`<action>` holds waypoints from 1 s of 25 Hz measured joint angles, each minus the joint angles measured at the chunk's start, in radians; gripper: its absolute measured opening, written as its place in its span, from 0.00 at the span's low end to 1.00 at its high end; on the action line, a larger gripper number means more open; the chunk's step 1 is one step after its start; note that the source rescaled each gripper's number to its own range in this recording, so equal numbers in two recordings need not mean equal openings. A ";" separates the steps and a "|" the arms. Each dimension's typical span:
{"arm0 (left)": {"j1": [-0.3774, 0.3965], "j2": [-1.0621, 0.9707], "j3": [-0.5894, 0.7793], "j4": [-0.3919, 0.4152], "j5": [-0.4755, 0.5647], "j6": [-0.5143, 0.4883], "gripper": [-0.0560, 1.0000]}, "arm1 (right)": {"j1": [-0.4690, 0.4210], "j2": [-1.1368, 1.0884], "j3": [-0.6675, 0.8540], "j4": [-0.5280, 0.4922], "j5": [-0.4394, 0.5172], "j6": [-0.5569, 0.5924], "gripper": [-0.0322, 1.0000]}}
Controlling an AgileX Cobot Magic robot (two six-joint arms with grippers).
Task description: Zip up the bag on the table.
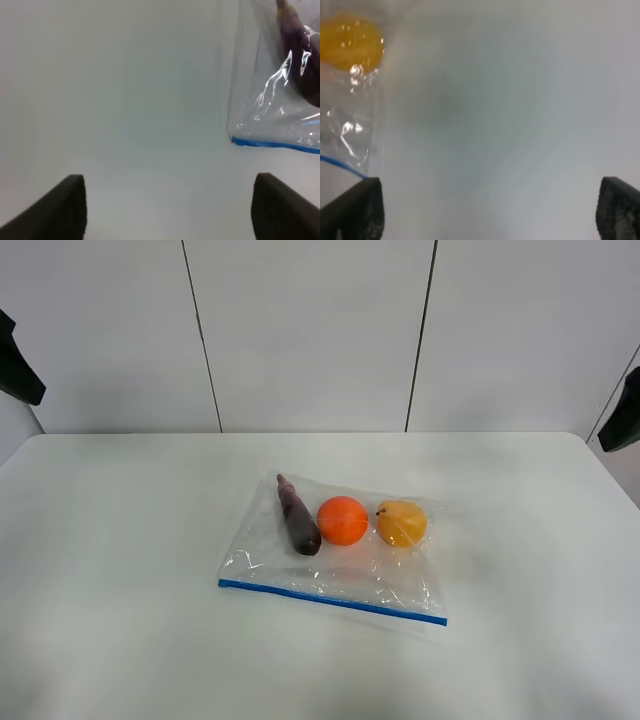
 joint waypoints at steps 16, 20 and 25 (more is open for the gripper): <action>0.000 -0.587 0.622 0.071 -0.039 -0.070 1.00 | 0.002 -0.644 0.641 -0.154 -0.129 0.261 1.00; 0.000 -0.688 0.729 0.122 -0.075 -0.077 1.00 | 0.067 -0.722 0.719 -0.171 -0.164 0.275 1.00; 0.000 -0.701 0.796 0.123 -0.080 -0.082 1.00 | 0.136 -0.772 0.721 -0.180 -0.185 0.275 1.00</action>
